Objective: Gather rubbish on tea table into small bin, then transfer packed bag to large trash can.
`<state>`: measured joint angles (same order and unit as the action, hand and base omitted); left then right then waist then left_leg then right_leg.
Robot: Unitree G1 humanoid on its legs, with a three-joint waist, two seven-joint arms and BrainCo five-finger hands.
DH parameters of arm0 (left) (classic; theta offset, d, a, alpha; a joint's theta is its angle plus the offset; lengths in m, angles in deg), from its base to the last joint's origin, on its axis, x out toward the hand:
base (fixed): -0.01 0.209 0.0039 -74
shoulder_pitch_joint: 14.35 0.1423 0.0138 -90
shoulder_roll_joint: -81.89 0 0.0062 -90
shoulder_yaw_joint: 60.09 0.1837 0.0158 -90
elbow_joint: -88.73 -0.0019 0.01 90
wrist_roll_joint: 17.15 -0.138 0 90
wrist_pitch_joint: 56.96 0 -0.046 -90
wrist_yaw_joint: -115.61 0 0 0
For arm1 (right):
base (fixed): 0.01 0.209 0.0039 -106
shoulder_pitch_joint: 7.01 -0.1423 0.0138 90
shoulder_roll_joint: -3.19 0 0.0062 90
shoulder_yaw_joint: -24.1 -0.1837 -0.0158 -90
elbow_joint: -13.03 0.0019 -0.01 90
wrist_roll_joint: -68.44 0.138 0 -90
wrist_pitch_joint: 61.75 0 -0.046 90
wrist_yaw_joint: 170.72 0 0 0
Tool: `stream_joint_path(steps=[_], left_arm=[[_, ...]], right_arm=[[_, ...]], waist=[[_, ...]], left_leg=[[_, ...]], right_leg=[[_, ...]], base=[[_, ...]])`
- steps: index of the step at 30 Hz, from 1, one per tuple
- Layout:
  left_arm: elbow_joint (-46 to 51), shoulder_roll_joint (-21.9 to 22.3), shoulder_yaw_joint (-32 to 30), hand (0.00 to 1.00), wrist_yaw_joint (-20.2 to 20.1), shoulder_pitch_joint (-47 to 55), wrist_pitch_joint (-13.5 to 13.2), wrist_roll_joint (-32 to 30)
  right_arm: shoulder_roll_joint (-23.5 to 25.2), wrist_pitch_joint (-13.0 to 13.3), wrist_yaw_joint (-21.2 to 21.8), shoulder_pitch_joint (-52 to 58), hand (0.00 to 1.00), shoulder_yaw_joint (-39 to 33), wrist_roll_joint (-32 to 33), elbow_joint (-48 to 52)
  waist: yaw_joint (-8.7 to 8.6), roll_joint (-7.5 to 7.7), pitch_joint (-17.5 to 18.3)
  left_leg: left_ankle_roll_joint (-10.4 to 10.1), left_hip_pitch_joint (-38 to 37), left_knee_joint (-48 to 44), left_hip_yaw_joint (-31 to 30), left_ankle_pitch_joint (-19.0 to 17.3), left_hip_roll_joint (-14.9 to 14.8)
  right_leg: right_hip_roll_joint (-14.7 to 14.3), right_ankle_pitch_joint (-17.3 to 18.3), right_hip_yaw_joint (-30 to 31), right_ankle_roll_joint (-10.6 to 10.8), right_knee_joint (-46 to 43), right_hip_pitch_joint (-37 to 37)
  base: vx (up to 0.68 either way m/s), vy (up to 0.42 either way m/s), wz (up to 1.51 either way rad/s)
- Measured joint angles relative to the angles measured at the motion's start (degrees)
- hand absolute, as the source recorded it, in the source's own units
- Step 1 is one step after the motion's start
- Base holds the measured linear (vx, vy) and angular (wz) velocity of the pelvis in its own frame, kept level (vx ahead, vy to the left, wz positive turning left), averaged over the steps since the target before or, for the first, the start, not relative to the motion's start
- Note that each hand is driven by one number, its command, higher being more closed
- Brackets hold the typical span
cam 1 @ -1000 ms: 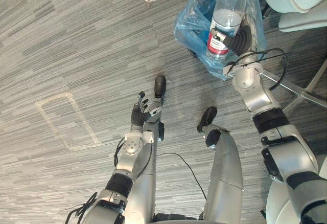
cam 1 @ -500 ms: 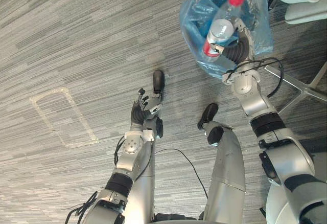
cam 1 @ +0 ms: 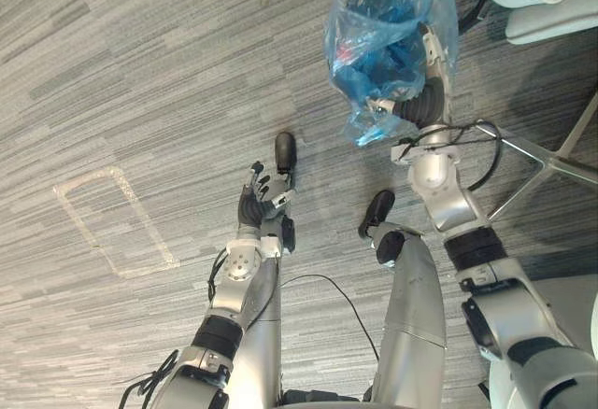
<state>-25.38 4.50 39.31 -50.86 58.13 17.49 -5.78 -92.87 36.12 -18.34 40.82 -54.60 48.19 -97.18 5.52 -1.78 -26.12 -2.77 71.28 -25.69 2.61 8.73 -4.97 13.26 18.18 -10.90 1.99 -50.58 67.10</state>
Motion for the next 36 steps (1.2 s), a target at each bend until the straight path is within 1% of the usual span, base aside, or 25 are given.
stream_joint_path(steps=[1,4,7,9,13,15,18,20,23,25,28,31,36], left_arm=[[0.0,0.0,0.0,0.00,0.0,0.0,0.0,0.0],[0.0,0.0,-0.6,0.00,0.1,0.0,0.0,0.0],[0.0,0.0,-0.9,0.00,0.1,0.0,0.0,-0.1],[0.0,-0.1,-1.1,0.00,0.1,0.0,0.0,-0.1],[0.1,-0.4,-1.1,0.00,0.2,0.0,0.0,-0.1],[0.2,-0.4,-1.1,0.00,0.2,0.0,0.0,-0.1],[0.4,-0.7,-1.1,0.00,0.2,0.0,-0.1,0.0],[0.4,-1.1,-1.1,0.00,0.2,0.0,-0.3,0.1],[0.4,-1.5,-1.0,0.00,0.1,0.0,-0.4,0.2],[0.3,-1.6,-0.7,0.00,0.1,0.0,-0.4,1.2],[0.3,-1.6,-0.4,0.00,0.1,0.0,-0.4,1.7],[0.3,-1.5,-0.4,0.00,0.1,0.0,-0.4,2.4],[0.5,-1.5,-0.4,0.00,0.1,0.0,-0.4,3.0]], right_arm=[[-0.3,-0.1,-0.1,0.9,0.00,-0.1,-1.8,0.9],[-0.5,-0.3,-0.2,2.4,0.00,-0.1,-6.0,1.8],[-0.5,-0.9,0.1,3.6,0.00,0.2,-10.2,1.3],[-0.5,-1.4,0.5,4.0,0.00,0.5,-11.8,1.0],[-0.7,-2.3,1.9,2.6,0.00,2.6,-15.9,-5.4],[-0.8,-2.8,2.6,1.6,0.00,4.0,-16.3,-8.7],[-1.2,-3.4,3.4,-0.7,0.00,6.6,-17.9,-14.9],[-2.0,-3.8,4.1,-2.4,0.00,8.0,-18.1,-17.6],[-3.9,-4.5,4.2,-6.1,0.00,9.3,-18.1,-21.7],[-5.0,-5.6,4.2,-8.1,0.00,9.6,-18.5,-24.9],[-5.6,-6.5,4.0,-8.7,0.00,9.7,-20.2,-26.3],[-5.6,-6.8,3.8,-10.0,0.00,10.1,-20.2,-28.2],[-6.3,-7.6,3.0,-11.0,0.00,10.4,-20.3,-28.3]], waist=[[0.00,0.24,0.1],[-0.52,0.32,0.2],[-0.60,0.33,0.2],[-0.62,0.33,0.2],[-0.67,0.35,0.2],[-0.67,0.35,0.2],[-0.66,0.37,0.2],[-0.62,0.37,0.2],[-0.61,0.39,0.2],[-0.58,0.39,0.2],[-0.45,0.39,0.2],[-0.40,0.39,0.2],[-0.40,0.45,0.2]], left_leg=[[-0.2,-0.3,0.8,0.1,0.1,-0.2],[0.0,-0.8,1.7,0.0,0.9,-0.3],[-0.2,-0.8,1.7,0.0,1.1,-0.4],[-0.4,-0.8,1.9,0.0,1.2,-0.5],[-0.5,-1.1,3.9,0.2,1.4,-0.5],[-0.1,-1.1,4.4,0.4,1.7,-0.3],[-0.3,-1.0,4.5,0.4,2.0,-0.1],[-0.3,-0.4,4.5,0.0,2.0,0.0],[-0.1,1.4,4.5,-0.2,1.9,0.1],[0.1,2.6,4.4,-0.2,2.2,0.5],[0.0,3.1,4.3,-0.5,2.4,0.9],[-0.3,3.4,4.3,-0.8,2.1,0.9],[-0.1,5.2,4.4,0.1,2.4,0.8]], right_leg=[[-0.2,-0.3,0.0,-0.1,0.5,0.0],[-0.4,-0.6,-0.2,-0.2,0.9,-0.2],[-0.6,-0.6,-0.2,-0.2,0.9,-0.3],[-0.6,-0.6,-0.2,-0.2,1.0,-0.3],[-0.7,-0.9,-0.4,-0.1,2.5,-0.3],[-0.7,-1.1,-0.4,0.0,2.9,-0.3],[-0.4,-1.1,-0.6,0.1,3.0,-0.3],[-0.4,-1.0,-1.0,0.2,2.9,0.0],[-0.1,-0.9,-1.1,0.3,2.5,1.9],[0.3,-0.7,-1.1,0.3,1.6,3.3],[0.9,-0.2,-1.5,0.1,0.8,3.8],[1.0,0.1,-2.0,0.0,0.5,4.0],[1.8,0.7,-2.4,0.0,-0.6,5.7]], base=[[-0.04,0.005,-0.12],[-0.01,0.002,-0.02],[0.00,0.000,0.00],[0.00,0.000,0.00],[0.00,0.000,0.00],[0.00,0.003,0.02],[0.00,0.001,0.06],[0.00,-0.002,0.06],[-0.02,0.002,0.04],[-0.03,0.005,0.09],[-0.03,-0.001,0.13],[-0.02,-0.008,0.06],[-0.02,-0.008,0.12]])
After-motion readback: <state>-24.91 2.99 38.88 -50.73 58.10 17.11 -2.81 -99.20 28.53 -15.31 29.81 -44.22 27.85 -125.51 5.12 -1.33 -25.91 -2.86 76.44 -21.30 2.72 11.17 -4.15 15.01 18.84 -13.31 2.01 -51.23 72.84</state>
